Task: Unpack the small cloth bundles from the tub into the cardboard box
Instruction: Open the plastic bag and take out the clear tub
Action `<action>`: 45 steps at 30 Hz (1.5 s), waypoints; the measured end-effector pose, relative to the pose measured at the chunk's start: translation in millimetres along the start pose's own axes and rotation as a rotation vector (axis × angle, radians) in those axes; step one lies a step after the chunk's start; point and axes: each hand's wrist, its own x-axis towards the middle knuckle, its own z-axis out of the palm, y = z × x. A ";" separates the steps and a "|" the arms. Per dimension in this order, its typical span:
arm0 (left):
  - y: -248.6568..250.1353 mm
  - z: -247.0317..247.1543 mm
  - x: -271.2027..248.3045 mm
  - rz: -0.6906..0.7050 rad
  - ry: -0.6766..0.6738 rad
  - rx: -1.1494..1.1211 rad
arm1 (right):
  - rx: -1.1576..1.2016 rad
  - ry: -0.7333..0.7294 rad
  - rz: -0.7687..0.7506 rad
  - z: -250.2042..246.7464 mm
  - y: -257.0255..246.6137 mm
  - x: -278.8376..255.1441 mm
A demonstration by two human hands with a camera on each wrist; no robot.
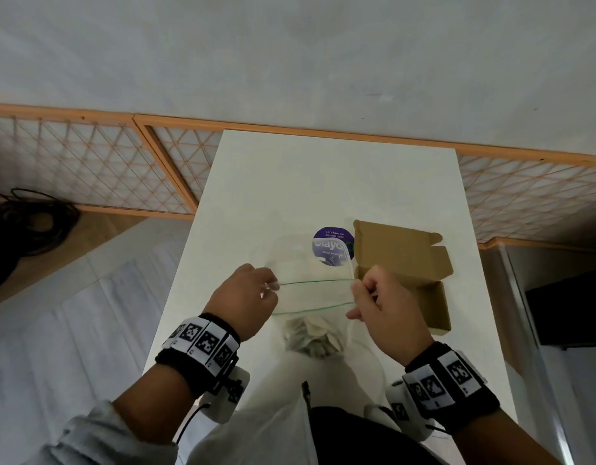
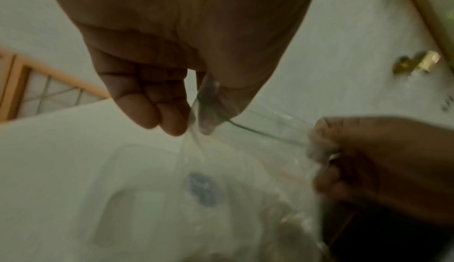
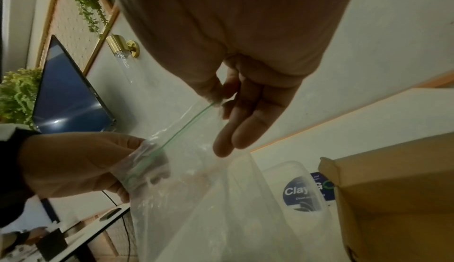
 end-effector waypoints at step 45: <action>-49.6 29.7 38.9 -0.583 -0.420 -1.244 | 1.223 -0.357 0.657 41.9 22.9 41.7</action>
